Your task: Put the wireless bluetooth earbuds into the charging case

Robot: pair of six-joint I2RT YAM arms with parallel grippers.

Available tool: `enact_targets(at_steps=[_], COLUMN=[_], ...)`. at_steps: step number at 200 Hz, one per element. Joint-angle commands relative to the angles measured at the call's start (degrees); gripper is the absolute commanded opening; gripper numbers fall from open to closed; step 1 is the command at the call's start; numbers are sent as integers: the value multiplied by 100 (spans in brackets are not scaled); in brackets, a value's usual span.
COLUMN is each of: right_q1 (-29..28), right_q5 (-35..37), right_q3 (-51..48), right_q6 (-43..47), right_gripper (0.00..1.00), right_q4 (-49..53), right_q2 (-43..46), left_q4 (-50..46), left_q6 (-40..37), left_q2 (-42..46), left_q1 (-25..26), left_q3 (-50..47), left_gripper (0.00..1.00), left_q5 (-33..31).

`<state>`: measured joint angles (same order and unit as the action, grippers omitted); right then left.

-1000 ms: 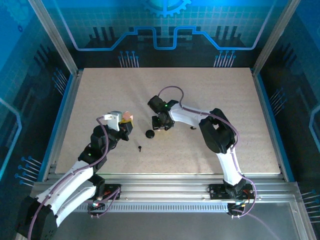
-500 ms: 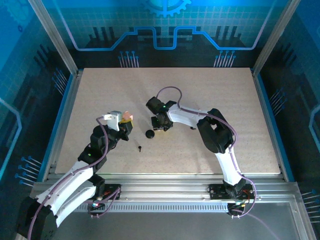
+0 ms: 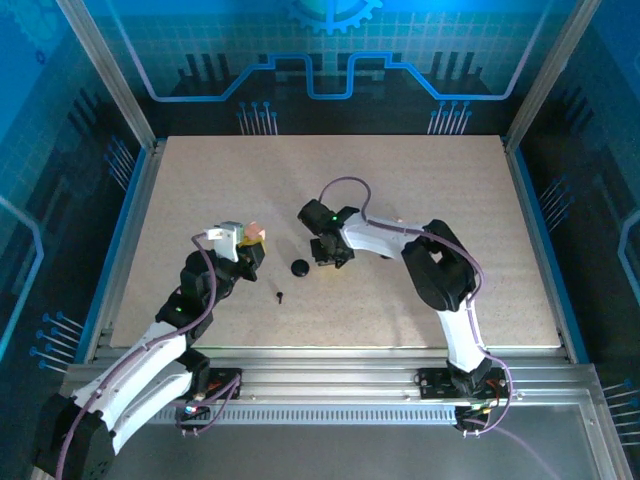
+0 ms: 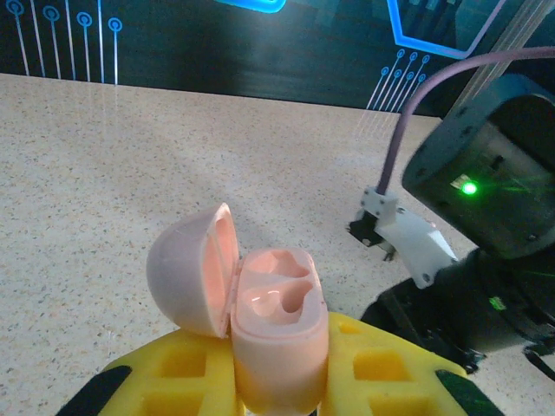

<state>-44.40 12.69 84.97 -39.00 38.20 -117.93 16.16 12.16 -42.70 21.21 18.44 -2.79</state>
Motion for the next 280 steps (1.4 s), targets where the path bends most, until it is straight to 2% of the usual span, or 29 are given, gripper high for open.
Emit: enact_targets(at_steps=[1,40,67,102,139,170,183,209,231,249,280], right_q1=[-123,-131,-134,-163,-104,2,142,344,401,447,493], right_q5=[196,157,-95,-325,-523,-705,-670,-1230,-1133,-866,-1263], right_q3=[-339,-1293,-1695,-1843,-1694,-1681,-1589,-1543,-1358,-1055,-1113], right_q6=[-127,-206,127,1767,3807,4804,4729,4496,4131,3281,1319], right_gripper=[24,25,25,26,28,29,29,30,30,28,30], right_q4=[289,276,251,310,839,886,865,733,917,1252,931], right_q2=[532,1393,1757,1837,1791,1799,1799,2040,2106,1986,2088], left_q4=[133,150,203,244,278,284,277,270,273,273,313], left_q6=[111,135,164,164,180,181,194,182,164,179,224], left_q2=[143,183,174,174,197,251,283,288,288,292,297], left_q1=[-47,-47,-47,-47,-47,-47,-47,-46,-47,-47,-47], left_q3=[-73,-86,-134,-135,-122,-121,-119,-117,-105,-103,-159], left_gripper=[18,19,19,19,19,19,19,19,19,19,19], left_q5=[21,47,76,113,129,103,94,86,77,86,63])
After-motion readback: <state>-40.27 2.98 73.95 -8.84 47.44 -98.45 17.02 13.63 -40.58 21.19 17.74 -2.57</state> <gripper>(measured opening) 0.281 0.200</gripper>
